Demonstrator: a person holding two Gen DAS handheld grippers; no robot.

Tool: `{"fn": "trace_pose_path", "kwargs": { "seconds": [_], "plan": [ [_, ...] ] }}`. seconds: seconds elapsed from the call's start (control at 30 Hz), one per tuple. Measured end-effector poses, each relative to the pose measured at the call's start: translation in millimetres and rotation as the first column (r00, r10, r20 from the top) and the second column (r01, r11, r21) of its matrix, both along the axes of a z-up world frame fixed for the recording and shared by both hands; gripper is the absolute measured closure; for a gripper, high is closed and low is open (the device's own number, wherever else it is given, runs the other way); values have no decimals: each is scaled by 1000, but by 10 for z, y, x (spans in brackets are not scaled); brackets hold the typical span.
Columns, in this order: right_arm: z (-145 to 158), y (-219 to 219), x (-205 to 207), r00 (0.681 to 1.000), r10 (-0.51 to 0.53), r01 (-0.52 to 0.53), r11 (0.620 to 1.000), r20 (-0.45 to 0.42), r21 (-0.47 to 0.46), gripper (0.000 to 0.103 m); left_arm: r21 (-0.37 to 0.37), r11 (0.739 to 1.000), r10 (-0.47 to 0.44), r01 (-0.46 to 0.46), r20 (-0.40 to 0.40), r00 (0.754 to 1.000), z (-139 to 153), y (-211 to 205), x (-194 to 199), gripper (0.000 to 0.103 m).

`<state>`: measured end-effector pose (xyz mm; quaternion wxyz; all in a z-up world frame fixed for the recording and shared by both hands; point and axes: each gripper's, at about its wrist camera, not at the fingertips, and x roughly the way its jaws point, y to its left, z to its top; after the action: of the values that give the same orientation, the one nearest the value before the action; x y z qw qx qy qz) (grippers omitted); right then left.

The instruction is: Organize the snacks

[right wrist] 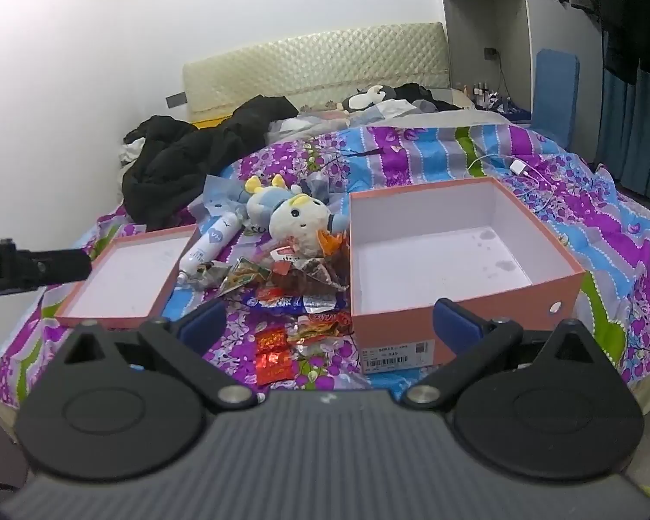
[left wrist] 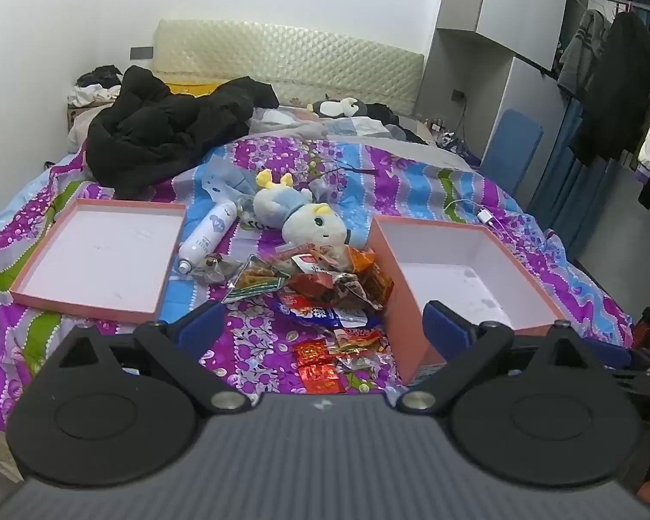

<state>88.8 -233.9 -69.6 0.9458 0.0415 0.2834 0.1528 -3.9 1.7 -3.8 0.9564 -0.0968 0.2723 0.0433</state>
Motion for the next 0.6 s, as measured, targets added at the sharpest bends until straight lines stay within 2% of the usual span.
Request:
{"fn": "trace_pose_path", "kwargs": {
  "seconds": [0.6],
  "plan": [
    [-132,9,-21,999,-39,40,999,1,-18,0,-24,999,-27,27,-14,1000,-114,-6,37,3]
  ]
}}
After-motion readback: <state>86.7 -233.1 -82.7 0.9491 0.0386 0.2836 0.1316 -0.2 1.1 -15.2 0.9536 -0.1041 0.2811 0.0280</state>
